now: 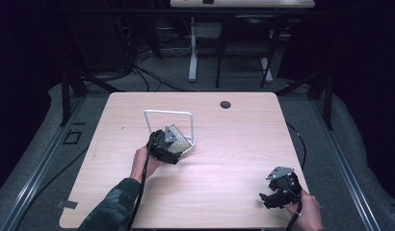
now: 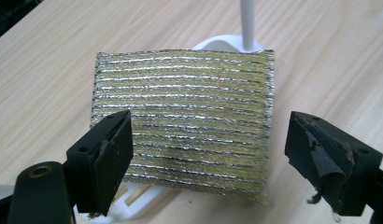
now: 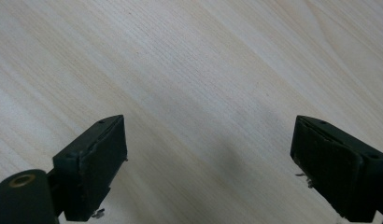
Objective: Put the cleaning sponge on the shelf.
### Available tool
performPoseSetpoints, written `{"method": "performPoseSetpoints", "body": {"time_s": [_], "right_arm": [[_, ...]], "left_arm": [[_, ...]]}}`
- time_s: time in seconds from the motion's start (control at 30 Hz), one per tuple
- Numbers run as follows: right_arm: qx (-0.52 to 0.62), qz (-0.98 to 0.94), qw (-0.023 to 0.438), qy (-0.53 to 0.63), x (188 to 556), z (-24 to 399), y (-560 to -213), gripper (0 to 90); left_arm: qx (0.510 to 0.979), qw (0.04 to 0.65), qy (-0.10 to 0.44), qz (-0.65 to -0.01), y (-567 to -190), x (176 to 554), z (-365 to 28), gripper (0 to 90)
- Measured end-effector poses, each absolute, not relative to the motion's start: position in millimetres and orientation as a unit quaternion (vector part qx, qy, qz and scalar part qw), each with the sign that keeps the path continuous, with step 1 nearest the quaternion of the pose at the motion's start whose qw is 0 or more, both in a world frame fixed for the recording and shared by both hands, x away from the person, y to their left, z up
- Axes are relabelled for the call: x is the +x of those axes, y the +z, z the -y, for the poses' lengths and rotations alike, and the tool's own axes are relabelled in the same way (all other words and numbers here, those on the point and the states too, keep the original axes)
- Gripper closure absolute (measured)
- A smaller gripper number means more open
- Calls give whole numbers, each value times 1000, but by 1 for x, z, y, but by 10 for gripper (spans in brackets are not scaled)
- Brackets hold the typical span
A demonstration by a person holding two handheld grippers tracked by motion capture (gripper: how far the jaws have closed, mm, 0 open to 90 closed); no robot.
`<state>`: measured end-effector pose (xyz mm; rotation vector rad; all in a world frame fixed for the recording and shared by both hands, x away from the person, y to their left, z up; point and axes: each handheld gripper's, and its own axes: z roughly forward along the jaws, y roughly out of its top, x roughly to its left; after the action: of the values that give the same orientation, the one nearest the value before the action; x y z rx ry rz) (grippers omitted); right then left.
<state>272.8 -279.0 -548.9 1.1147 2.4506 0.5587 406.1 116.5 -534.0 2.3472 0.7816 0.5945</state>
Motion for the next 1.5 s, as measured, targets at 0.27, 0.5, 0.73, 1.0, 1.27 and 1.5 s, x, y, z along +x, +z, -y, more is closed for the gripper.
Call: {"method": "performPoseSetpoints", "body": {"time_s": [0.27, 0.5, 0.73, 1.0, 1.27, 1.5], "right_arm": [[396, -875, 195, 199, 272, 279, -548, 101], [393, -876, 199, 196, 271, 278, -549, 101], [395, -875, 199, 197, 271, 277, -548, 102], [392, -877, 200, 193, 270, 277, -549, 102], [393, -876, 201, 191, 270, 277, -549, 103], [393, -877, 202, 186, 270, 277, -550, 104]], "left_arm": [[883, 306, 202, -293, -522, 397, -123, 131], [890, 299, 189, -287, -513, 386, -126, 89], [891, 298, 189, -284, -506, 372, -131, 46], [883, 306, 212, -286, -492, 348, -145, 34], [878, 309, 216, -294, -488, 331, -157, 21], [879, 304, 210, -301, -491, 309, -167, 9]]}}
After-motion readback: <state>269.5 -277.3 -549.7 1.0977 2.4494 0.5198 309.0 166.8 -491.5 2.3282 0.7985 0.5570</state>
